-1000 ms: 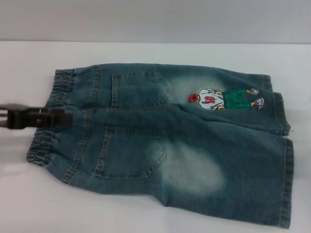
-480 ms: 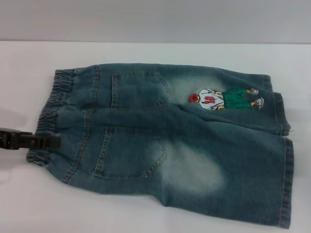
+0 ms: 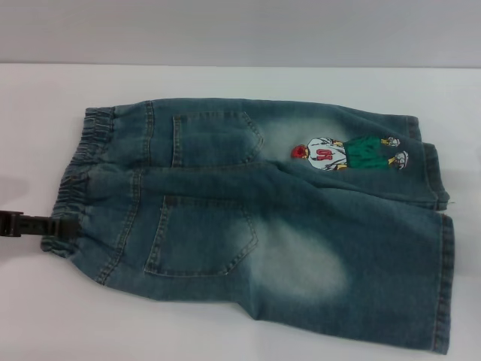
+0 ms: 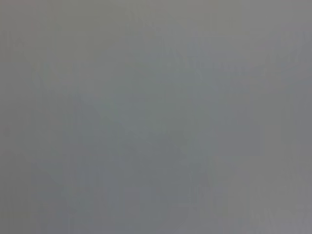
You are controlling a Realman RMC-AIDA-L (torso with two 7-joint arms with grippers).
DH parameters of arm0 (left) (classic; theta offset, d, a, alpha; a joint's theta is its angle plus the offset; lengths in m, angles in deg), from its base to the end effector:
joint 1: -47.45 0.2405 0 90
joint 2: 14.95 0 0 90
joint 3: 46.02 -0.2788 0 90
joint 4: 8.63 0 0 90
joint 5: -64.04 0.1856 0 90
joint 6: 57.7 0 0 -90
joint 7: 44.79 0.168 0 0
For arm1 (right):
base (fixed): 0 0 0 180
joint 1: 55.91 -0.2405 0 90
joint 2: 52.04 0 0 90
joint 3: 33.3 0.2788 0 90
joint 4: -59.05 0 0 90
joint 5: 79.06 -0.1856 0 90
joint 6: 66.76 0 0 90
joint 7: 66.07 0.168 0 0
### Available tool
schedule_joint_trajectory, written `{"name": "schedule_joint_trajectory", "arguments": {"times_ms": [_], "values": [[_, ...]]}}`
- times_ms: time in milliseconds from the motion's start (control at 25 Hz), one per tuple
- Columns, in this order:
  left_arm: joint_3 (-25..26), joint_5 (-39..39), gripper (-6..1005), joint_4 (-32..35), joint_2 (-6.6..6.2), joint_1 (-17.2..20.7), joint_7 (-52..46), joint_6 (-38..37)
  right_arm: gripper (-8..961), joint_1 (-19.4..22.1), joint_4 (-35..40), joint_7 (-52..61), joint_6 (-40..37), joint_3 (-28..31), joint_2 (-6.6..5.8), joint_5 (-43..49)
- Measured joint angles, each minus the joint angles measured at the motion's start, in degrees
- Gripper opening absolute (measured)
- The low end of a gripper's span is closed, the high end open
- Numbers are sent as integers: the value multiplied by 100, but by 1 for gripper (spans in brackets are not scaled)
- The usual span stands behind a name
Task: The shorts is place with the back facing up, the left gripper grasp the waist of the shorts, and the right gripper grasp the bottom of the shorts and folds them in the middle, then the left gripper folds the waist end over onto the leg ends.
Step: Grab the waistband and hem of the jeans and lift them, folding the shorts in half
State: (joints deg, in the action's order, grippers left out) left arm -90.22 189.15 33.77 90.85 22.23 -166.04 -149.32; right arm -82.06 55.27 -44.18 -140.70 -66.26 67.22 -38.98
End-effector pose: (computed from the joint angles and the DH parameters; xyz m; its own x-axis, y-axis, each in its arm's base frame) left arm -0.3440 0.3099 0.0533 0.4162 0.8658 0.2779 0.9091 -0.4021 -0.1088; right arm 0.3567 0.3377 0.0168 0.5378 0.0766 -0.8396 -0.8425 0.0128 -0.5385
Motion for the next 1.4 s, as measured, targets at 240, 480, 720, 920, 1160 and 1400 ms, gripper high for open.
{"name": "schedule_joint_trajectory", "arguments": {"times_ms": [240,480,720,920,1160,1400], "values": [[0,201,740,-14,-70,-37,-218,123,516,-14,17,0,4,0,0,0],[0,444,736,-14,-52,-114,-300,229,516,-31,32,0,4,8,-5,0],[-27,457,731,-13,-44,-138,-302,326,517,-31,42,0,11,56,-14,0],[-32,515,727,-21,-35,-144,-381,519,517,-30,44,0,12,72,-17,0],[-12,776,722,-60,10,-191,-431,593,516,-30,51,0,12,76,-18,0],[-32,882,717,-56,121,-251,-451,603,516,-30,66,0,15,88,-18,0]]}}
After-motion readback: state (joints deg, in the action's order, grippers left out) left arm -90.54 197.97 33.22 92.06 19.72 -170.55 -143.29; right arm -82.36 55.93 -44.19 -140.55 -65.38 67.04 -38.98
